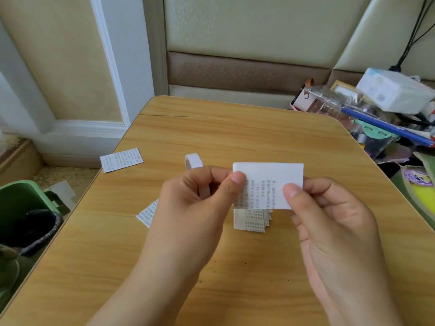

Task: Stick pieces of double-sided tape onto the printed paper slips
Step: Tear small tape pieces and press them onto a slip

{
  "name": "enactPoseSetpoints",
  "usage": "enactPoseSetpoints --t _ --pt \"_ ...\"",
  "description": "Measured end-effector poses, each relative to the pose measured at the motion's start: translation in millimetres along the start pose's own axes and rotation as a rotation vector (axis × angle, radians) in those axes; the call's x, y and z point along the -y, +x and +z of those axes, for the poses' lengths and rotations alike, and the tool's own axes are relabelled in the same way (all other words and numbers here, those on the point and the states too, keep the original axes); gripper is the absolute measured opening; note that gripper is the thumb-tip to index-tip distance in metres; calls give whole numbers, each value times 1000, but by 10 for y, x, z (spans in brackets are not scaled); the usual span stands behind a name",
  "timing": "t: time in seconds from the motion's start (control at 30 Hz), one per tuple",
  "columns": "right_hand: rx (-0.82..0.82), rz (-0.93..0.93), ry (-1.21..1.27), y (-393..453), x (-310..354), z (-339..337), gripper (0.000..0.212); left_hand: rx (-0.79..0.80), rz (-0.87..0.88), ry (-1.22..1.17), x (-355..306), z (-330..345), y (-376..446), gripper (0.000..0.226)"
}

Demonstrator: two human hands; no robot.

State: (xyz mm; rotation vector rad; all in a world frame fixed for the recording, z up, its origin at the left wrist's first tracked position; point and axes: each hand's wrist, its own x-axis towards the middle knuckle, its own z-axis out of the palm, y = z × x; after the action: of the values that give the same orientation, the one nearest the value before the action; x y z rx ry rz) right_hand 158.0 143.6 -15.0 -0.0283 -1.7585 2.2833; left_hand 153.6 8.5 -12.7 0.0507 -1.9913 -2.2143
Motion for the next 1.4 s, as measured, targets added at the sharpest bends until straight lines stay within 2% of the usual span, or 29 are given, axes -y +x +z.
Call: enactPoseSetpoints --t 0.07,0.13,0.53,0.63,0.77,0.9,1.0,1.17,1.4 --pt "4 -3 -35 5 -23 -1 9 -3 4 -12 -1 -4 3 18" --pt "5 -4 -71 1 -36 8 7 -10 16 -9 -7 -1 -2 21" --pt "-39 -67 -123 0 -76 16 8 -25 59 44 -28 -7 -21 20" --pt "-42 -78 -125 -2 -69 18 16 -20 55 41 -22 -8 -22 20" --pt "-47 -76 -76 -9 -63 30 1 -30 74 45 -21 -4 -21 21" --pt "-36 -105 -94 4 -68 17 7 -18 71 32 -29 -15 -27 19" --pt "-11 -146 -125 19 -49 -2 14 26 64 16 -30 -33 -12 26" --pt "39 -232 -165 -6 -10 -18 8 25 80 36 -14 -46 10 23" --pt "-44 -189 -95 -14 -5 20 8 8 115 46 -3 -35 -8 20"
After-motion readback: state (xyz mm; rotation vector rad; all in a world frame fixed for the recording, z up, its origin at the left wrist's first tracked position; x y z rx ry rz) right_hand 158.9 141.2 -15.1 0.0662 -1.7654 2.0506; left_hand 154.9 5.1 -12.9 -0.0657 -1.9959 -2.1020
